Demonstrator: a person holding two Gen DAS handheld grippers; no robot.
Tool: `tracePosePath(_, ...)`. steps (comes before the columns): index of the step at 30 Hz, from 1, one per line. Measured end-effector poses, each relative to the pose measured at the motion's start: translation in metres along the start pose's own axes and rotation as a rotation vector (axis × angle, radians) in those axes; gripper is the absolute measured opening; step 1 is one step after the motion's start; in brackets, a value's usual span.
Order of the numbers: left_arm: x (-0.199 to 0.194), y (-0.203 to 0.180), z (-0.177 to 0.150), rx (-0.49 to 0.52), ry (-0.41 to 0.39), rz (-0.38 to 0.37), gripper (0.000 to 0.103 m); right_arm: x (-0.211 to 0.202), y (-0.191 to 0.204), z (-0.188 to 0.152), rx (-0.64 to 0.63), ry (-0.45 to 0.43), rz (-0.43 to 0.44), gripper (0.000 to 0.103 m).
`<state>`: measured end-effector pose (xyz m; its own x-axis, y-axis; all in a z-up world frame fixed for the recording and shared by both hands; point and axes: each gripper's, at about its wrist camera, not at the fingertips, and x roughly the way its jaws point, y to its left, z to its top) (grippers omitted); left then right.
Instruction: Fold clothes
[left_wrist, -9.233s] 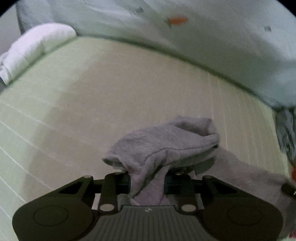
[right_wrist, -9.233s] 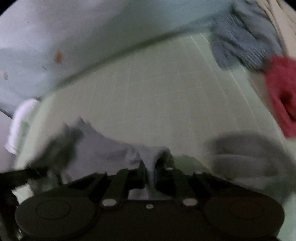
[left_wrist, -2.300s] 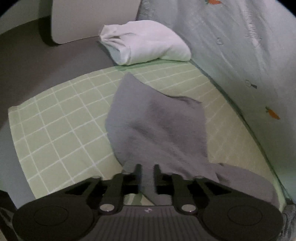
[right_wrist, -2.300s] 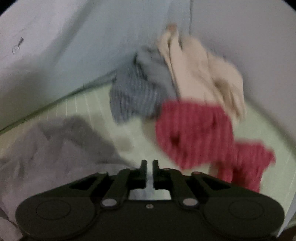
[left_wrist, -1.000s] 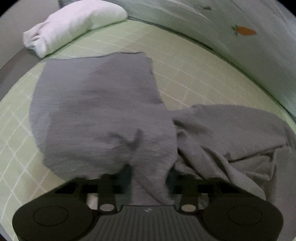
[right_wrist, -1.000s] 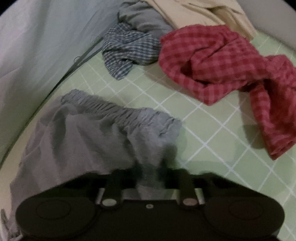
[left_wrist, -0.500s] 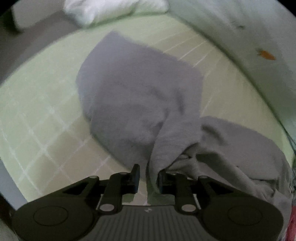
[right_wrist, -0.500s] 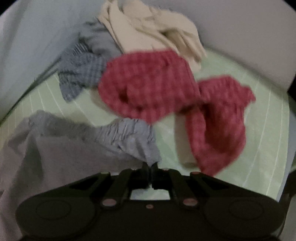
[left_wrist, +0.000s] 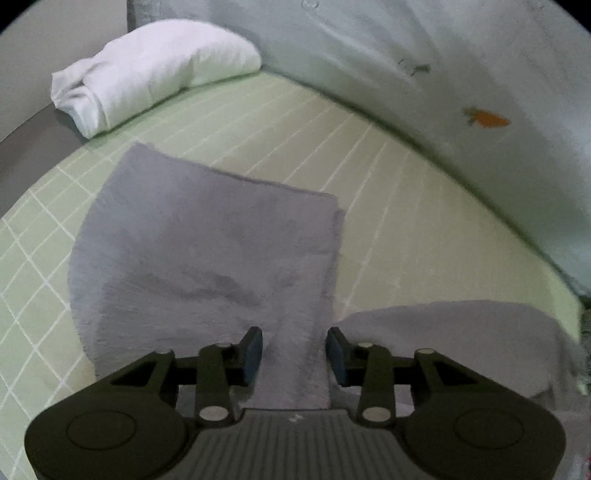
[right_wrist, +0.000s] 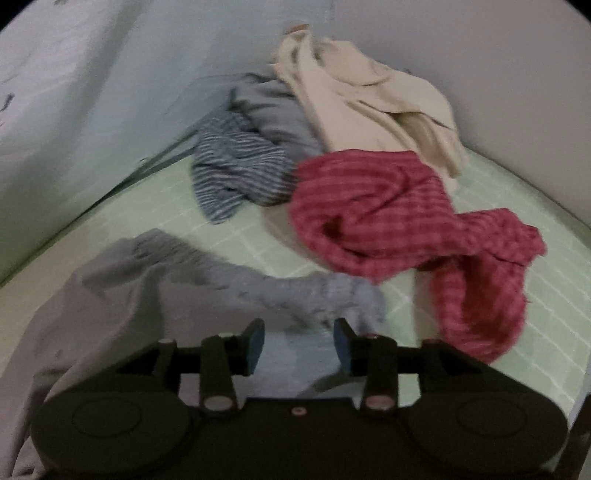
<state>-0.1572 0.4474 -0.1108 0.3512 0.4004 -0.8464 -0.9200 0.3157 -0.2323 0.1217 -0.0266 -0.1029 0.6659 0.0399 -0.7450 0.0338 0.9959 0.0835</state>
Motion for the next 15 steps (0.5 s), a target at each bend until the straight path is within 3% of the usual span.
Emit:
tracePosePath(1,0.001,0.003,-0.001,-0.028,-0.004,0.019,0.011,0.001,0.002,-0.002,-0.005,0.005,0.006,0.043)
tracePosePath(3,-0.010,0.014,0.000,-0.073,-0.037,0.035,0.007,0.001,0.006,-0.005,-0.003,0.014,0.014,0.042)
tracePosePath(5,-0.022,0.025,0.001,-0.119,-0.071,0.050,0.006,0.001,0.007,-0.006,-0.003,0.018,0.016,0.042)
tracePosePath(9,-0.065,0.055,-0.002,-0.142,-0.169,0.181,0.006,0.000,0.008,-0.010,-0.014,0.026,0.018,0.042)
tracePosePath(11,-0.084,0.079,-0.012,-0.226,-0.187,0.205,0.006,0.002,0.008,-0.012,-0.019,0.037,0.021,0.042)
tracePosePath(15,-0.098,0.126,-0.048,-0.444,-0.139,0.262,0.007,0.005,0.007,-0.019,-0.042,0.072,0.014,0.042)
